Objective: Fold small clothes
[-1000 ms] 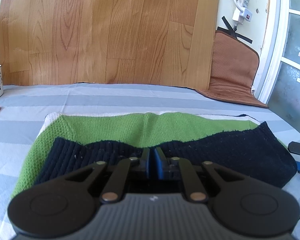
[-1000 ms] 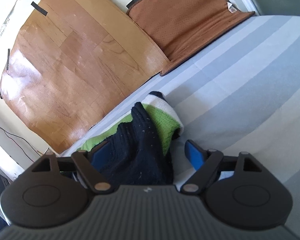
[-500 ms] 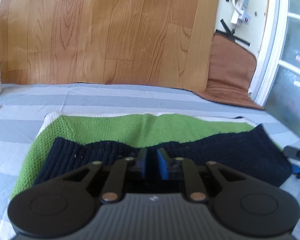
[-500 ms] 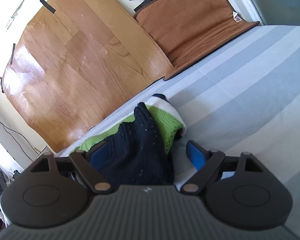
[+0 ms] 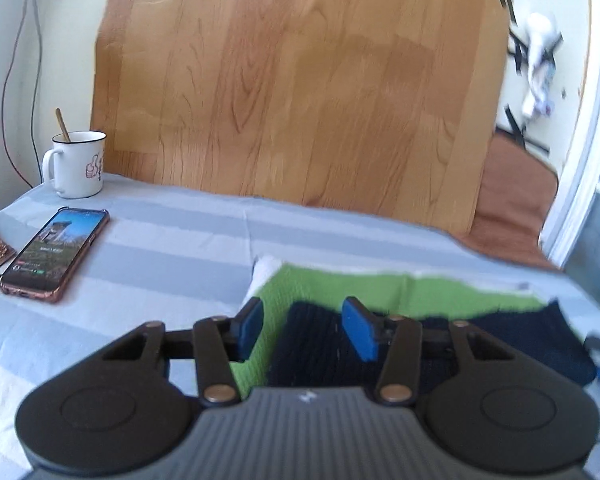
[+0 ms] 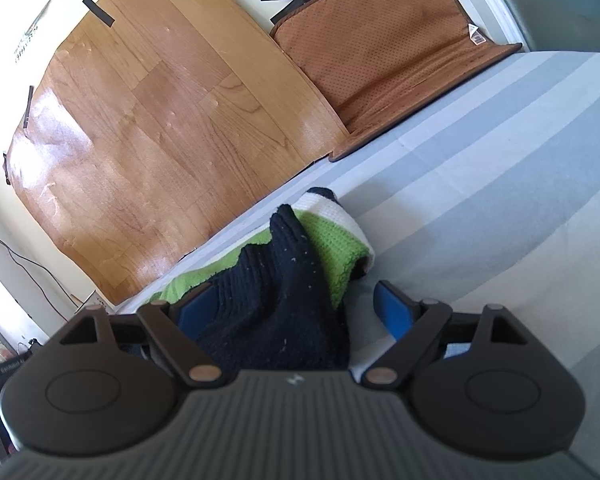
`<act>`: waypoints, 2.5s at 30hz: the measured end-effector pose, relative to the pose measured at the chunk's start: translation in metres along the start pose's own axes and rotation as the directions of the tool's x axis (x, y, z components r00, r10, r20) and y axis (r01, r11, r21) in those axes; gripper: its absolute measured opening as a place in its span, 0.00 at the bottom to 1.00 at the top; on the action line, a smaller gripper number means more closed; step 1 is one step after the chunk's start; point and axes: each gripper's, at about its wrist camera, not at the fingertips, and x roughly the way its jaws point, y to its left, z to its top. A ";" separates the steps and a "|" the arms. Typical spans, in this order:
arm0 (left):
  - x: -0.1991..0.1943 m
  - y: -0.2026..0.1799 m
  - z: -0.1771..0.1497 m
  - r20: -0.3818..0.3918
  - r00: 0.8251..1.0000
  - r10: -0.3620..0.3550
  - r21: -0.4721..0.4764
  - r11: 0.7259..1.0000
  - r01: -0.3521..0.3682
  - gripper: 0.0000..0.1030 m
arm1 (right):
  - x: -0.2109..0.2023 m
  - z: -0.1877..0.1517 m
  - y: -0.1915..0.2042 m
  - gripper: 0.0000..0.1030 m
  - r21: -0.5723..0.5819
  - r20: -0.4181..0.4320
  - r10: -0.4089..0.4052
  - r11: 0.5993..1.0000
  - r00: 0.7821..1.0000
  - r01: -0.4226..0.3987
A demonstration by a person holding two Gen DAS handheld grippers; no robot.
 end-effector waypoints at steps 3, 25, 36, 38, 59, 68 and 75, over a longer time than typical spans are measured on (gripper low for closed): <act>0.010 -0.010 -0.011 -0.039 0.998 0.040 0.050 0.998 -0.038 0.37 | 0.000 0.000 0.000 0.85 -0.001 0.000 0.000 1.000 1.000 0.000; -0.010 0.016 -0.006 -0.027 0.999 0.035 -0.106 0.994 -0.038 0.16 | 0.000 0.000 0.000 0.86 -0.004 -0.002 0.000 1.000 1.000 0.000; 0.033 -0.050 0.003 -0.108 0.977 -0.183 0.013 0.983 0.185 0.16 | 0.000 0.002 -0.001 0.86 -0.006 -0.009 0.000 1.000 1.000 0.000; 0.053 -0.044 -0.005 -0.164 0.971 -0.176 -0.023 0.984 0.174 0.13 | 0.000 0.002 0.000 0.86 -0.002 -0.014 -0.007 1.000 1.000 0.007; 0.054 -0.028 -0.007 -0.121 0.964 -0.235 -0.088 0.970 0.225 0.12 | 0.010 0.033 0.037 0.20 0.084 -0.089 0.091 0.993 0.992 -0.083; 0.013 0.033 0.008 0.080 0.960 -0.268 -0.317 0.906 0.280 0.12 | 0.038 0.028 0.180 0.19 -0.256 -0.227 0.260 0.914 0.939 -0.315; -0.034 0.098 0.011 0.145 0.984 -0.105 -0.396 0.905 0.155 0.11 | 0.107 -0.049 0.257 0.20 -0.436 -0.500 0.233 0.764 0.834 -0.475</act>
